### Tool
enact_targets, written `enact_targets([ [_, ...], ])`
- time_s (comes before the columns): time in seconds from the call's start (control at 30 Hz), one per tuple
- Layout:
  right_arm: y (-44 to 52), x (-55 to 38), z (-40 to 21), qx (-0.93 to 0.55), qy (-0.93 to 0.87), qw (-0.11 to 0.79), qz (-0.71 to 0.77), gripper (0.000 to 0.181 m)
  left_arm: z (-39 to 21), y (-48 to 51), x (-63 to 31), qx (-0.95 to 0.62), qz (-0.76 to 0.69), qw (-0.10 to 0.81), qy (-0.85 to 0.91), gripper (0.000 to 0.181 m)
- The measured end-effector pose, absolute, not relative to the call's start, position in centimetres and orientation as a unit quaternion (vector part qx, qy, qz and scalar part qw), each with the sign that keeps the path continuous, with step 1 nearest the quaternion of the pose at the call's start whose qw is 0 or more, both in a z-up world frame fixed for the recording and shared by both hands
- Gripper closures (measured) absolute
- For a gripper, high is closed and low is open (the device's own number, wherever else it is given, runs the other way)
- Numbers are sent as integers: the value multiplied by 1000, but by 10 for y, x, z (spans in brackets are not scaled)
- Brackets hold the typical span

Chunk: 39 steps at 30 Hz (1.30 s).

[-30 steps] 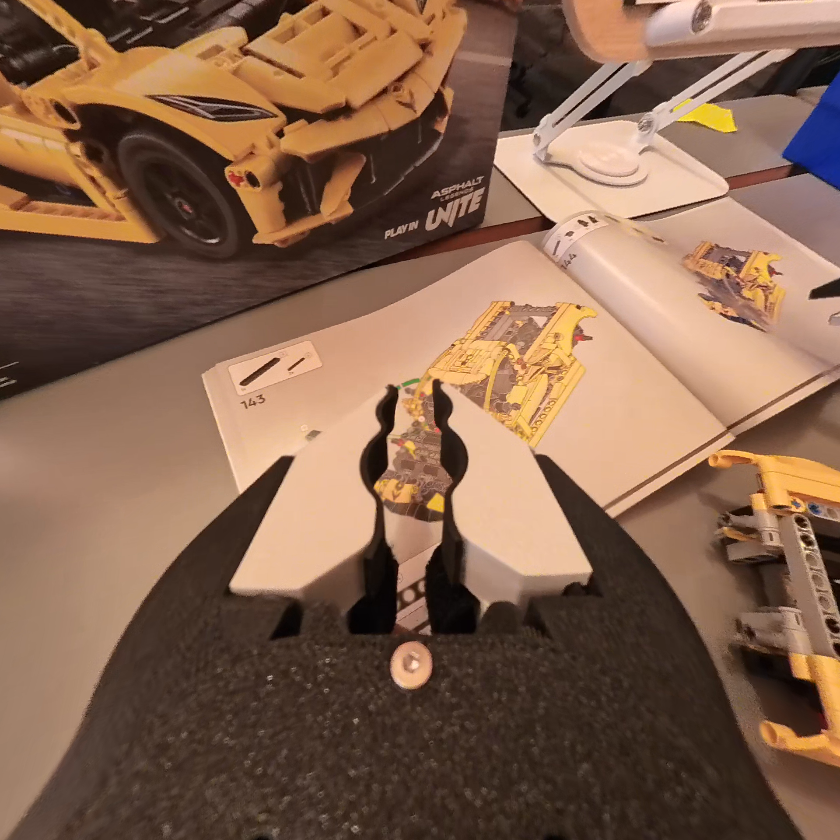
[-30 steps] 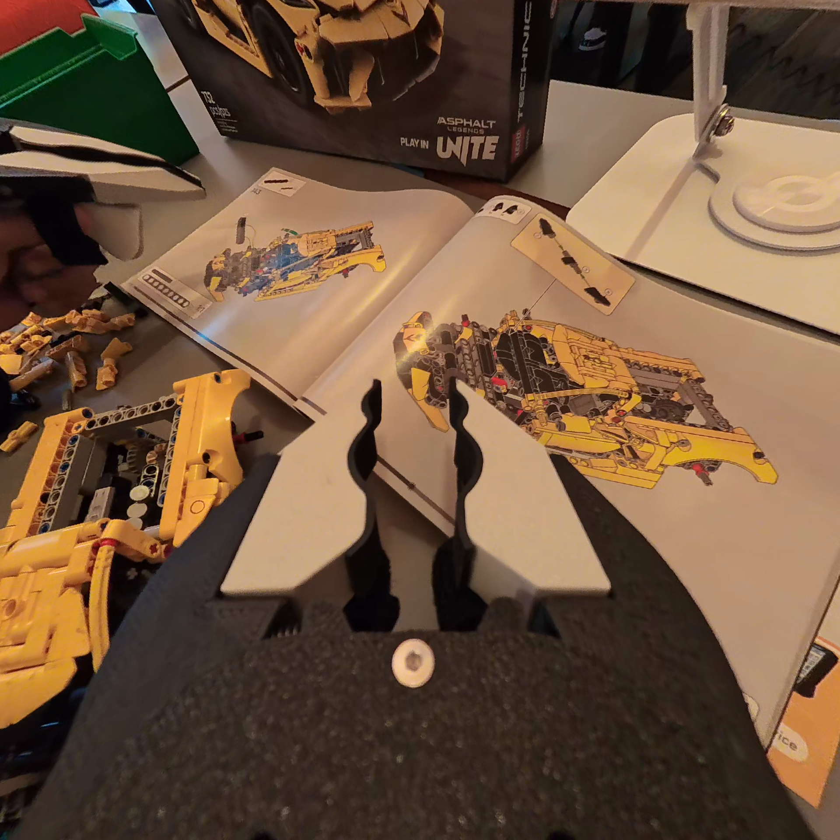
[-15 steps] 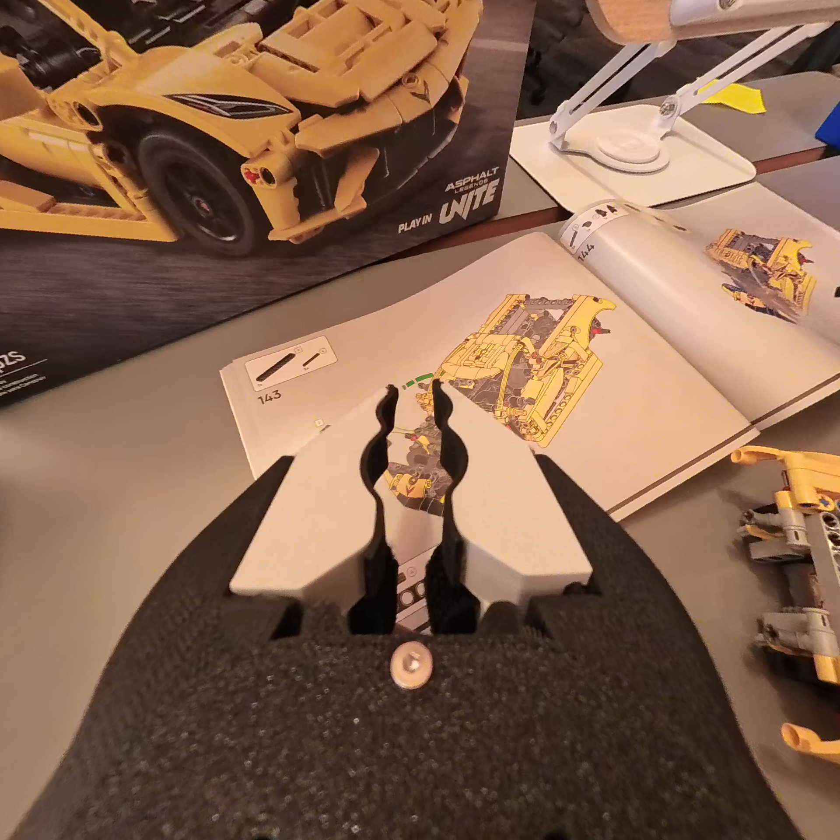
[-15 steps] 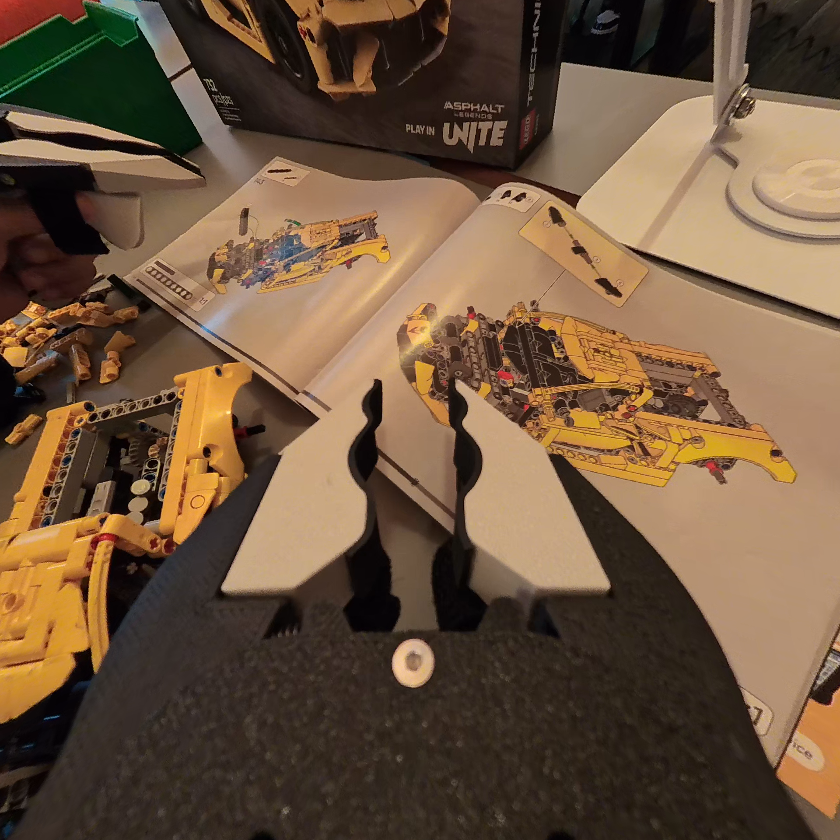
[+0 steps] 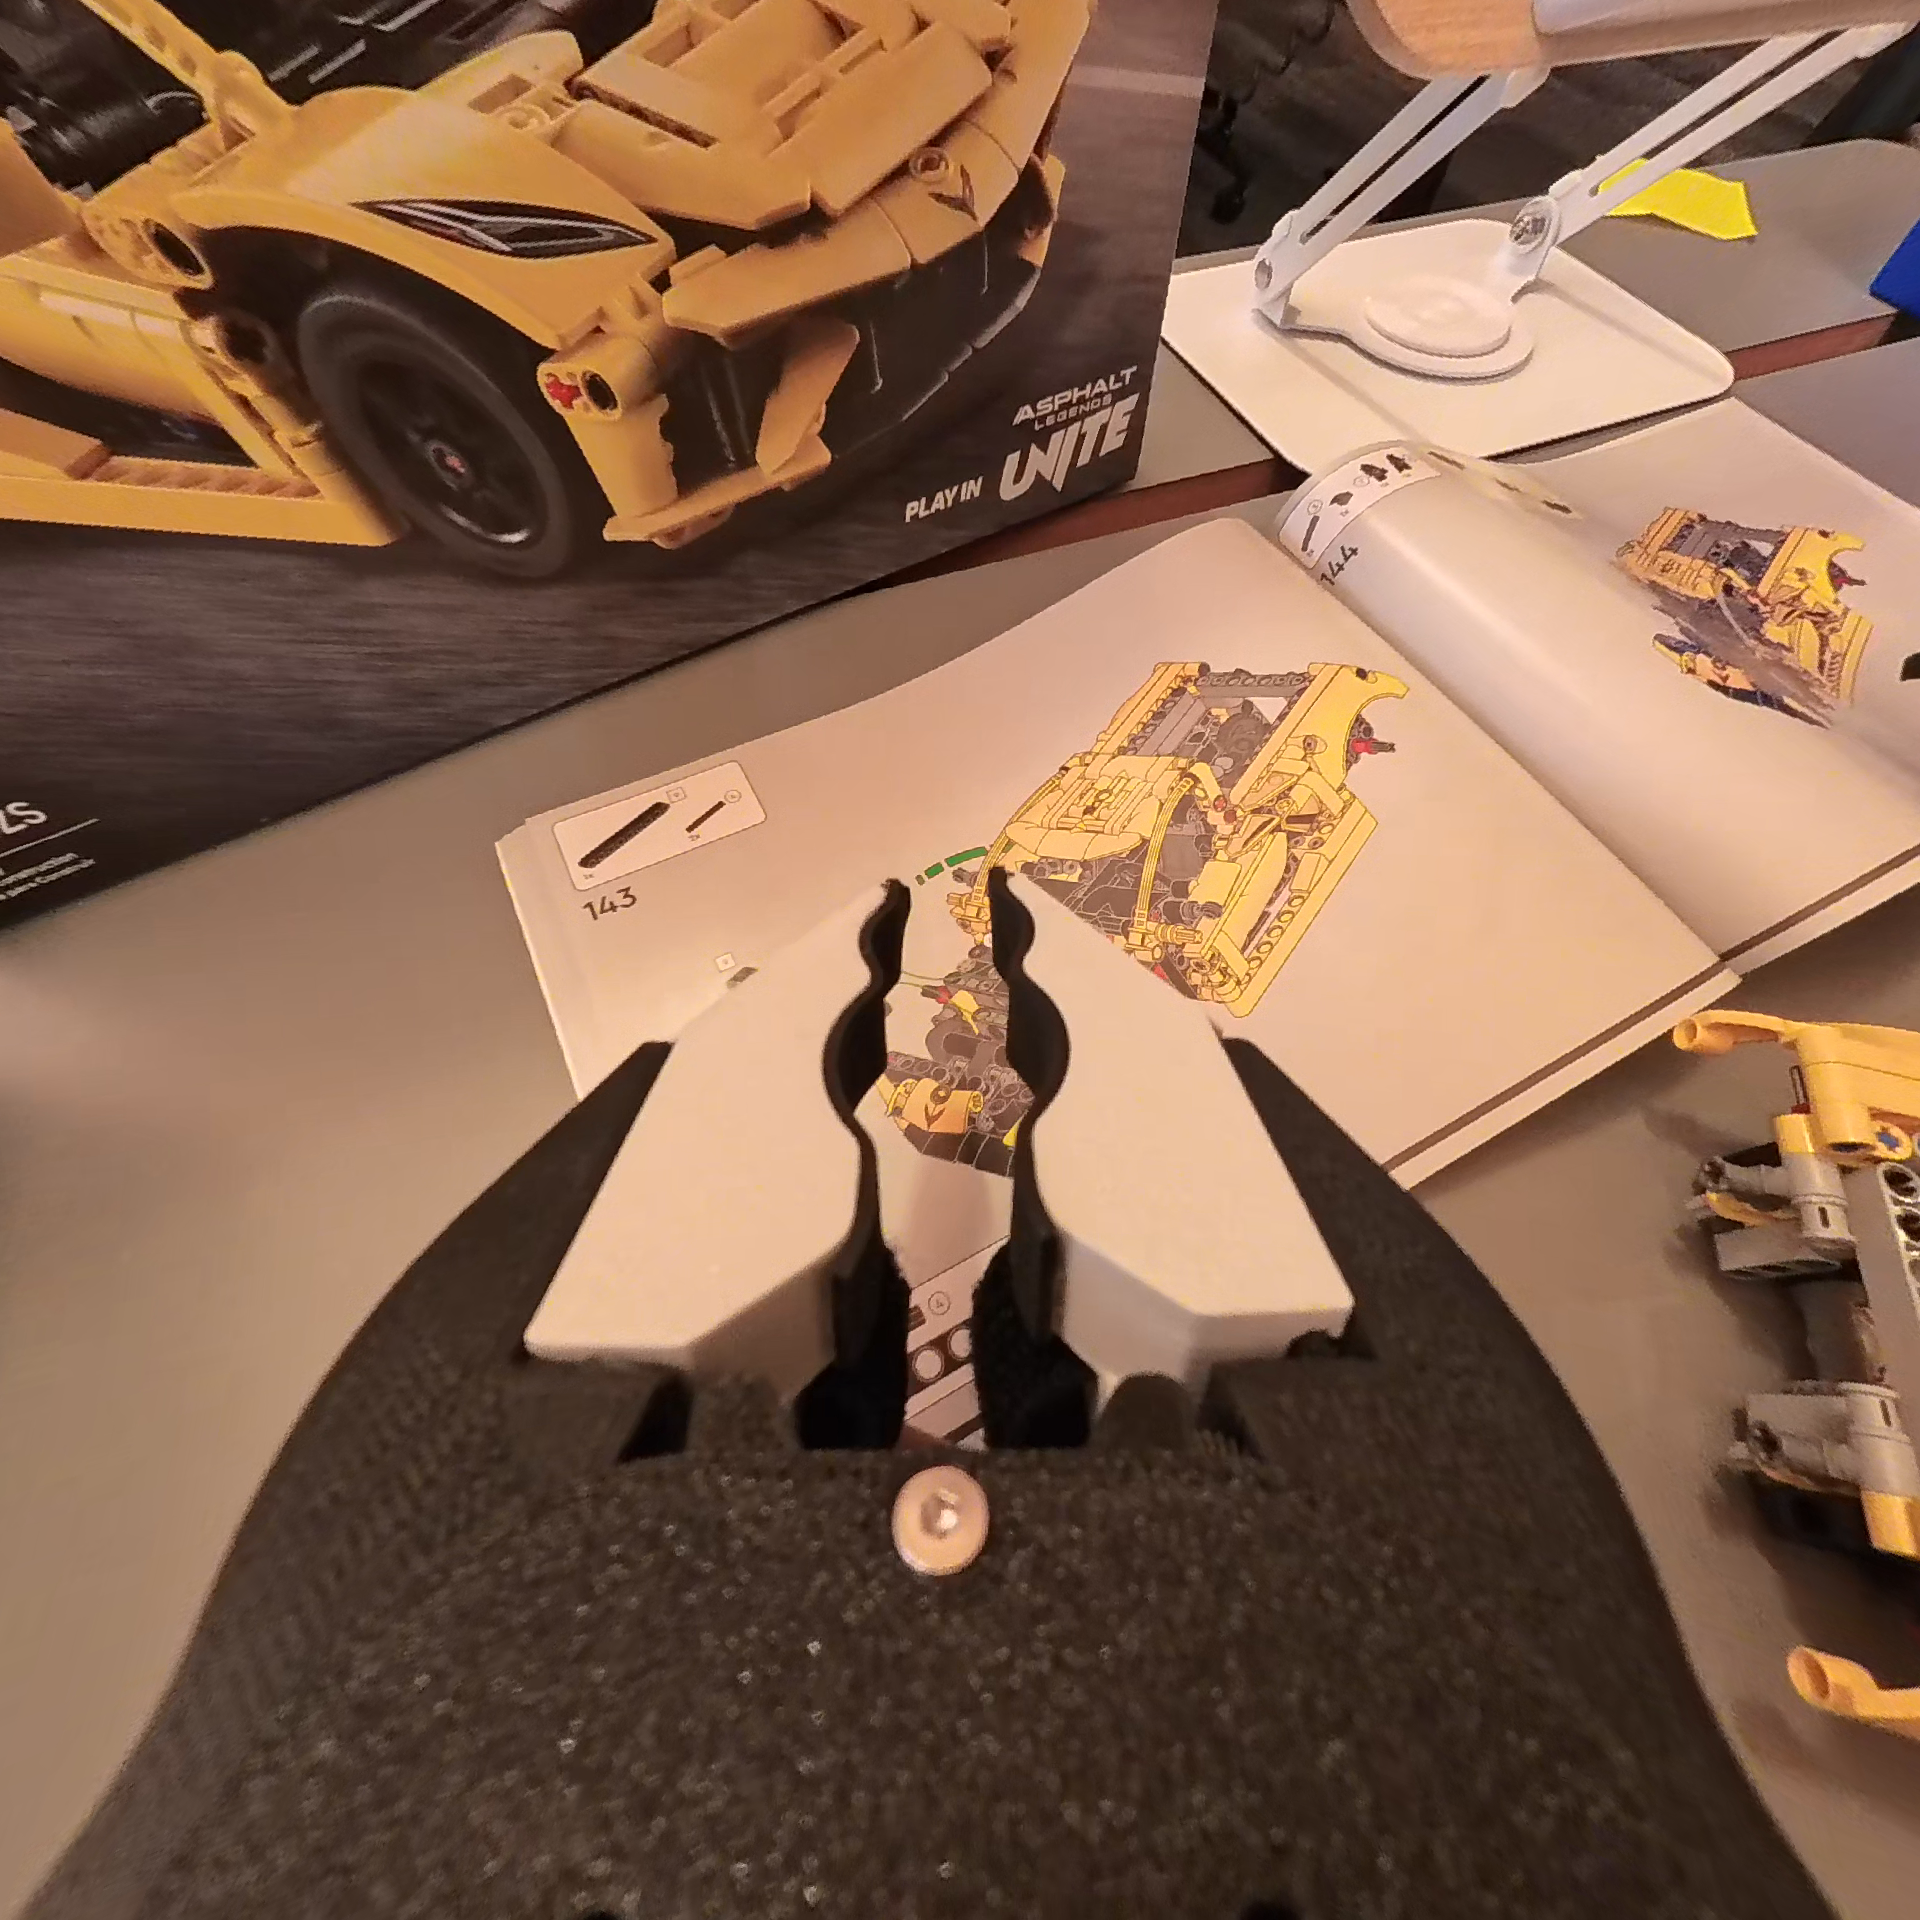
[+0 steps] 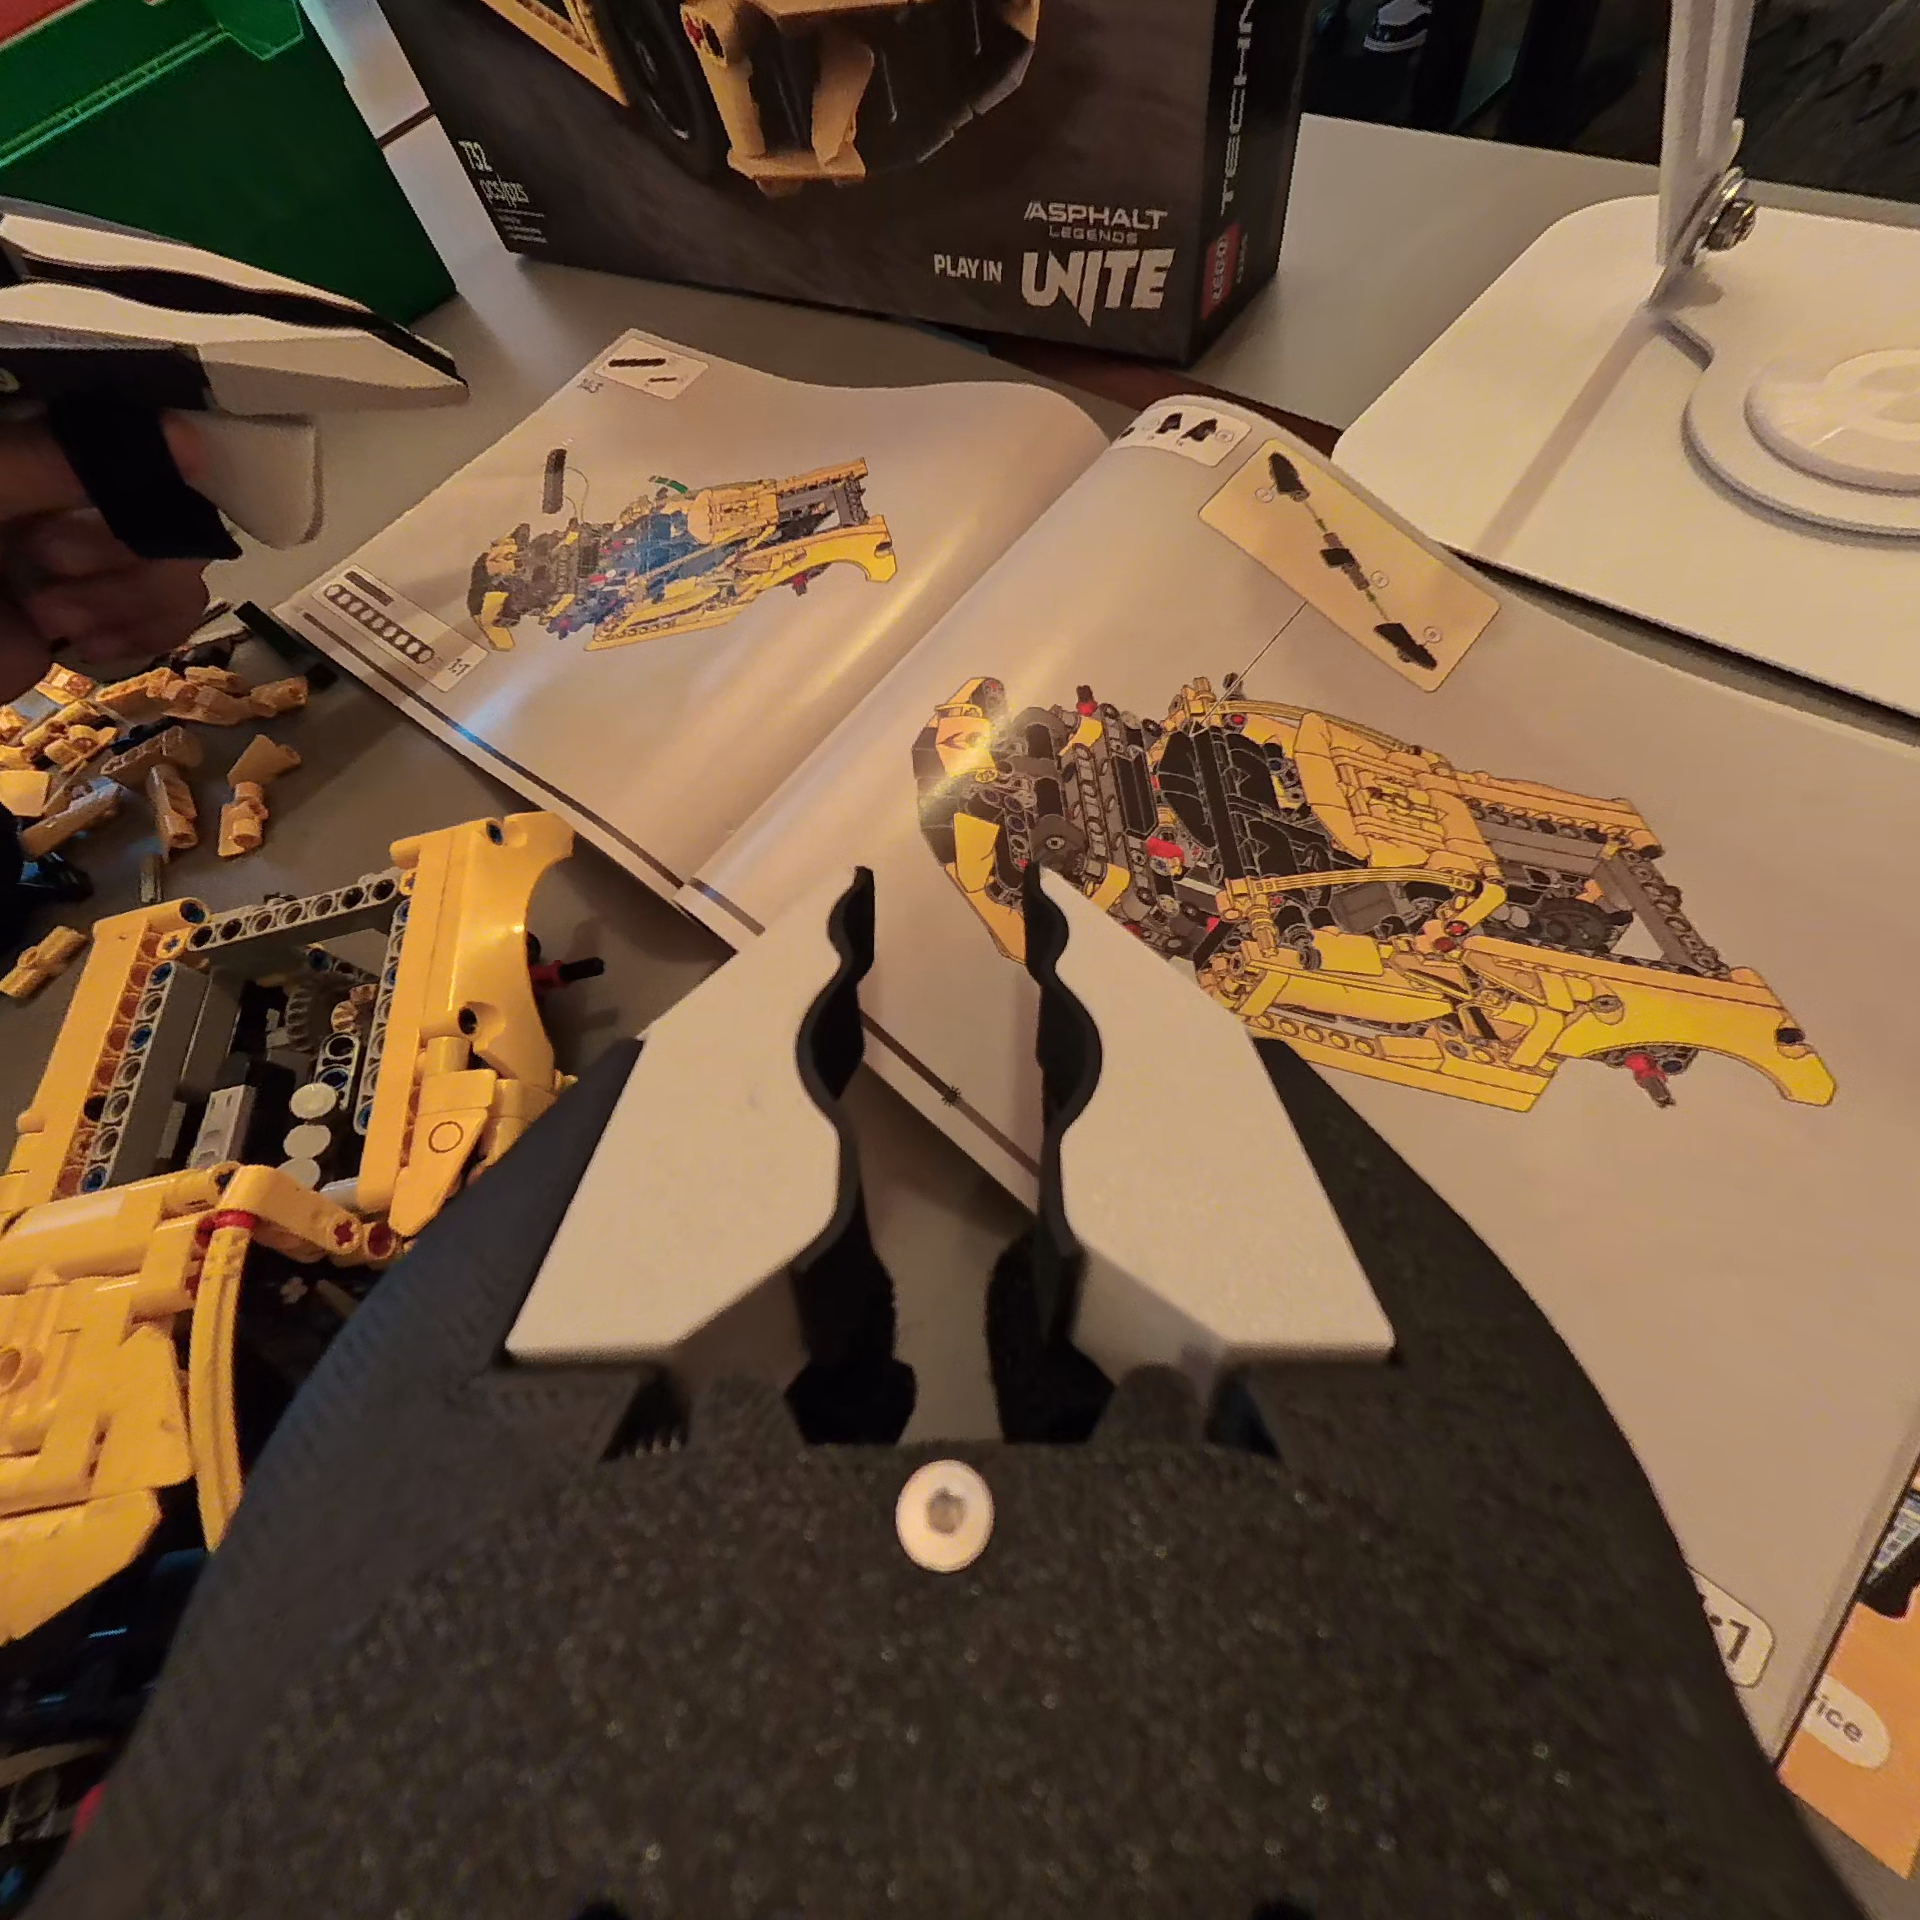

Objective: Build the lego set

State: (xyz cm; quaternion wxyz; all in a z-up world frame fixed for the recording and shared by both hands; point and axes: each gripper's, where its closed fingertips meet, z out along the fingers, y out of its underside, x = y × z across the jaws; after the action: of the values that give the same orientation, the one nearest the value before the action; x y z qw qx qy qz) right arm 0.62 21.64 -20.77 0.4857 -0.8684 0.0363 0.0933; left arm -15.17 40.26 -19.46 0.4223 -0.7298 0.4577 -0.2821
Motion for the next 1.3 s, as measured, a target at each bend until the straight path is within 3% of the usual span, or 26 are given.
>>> enact_targets([
  [0.3, 216, 6, -209, -870, 35, 483, 93, 154, -212, 424, -183, -775, -203, 404, 441, 165],
  [0.67, 216, 6, -210, -870, 36, 483, 95, 154, -222, 424, -196, -811, -247, 350, 398, 165],
  [1.07, 215, 4, -210, -865, 45, 484, 122, 154, -228, 424, -193, -800, -217, 357, 430, 165],
  [1.3, 218, 5, -208, -861, 47, 492, 123, 156, -203, 439, -207, -794, -220, 387, 414, 163],
])
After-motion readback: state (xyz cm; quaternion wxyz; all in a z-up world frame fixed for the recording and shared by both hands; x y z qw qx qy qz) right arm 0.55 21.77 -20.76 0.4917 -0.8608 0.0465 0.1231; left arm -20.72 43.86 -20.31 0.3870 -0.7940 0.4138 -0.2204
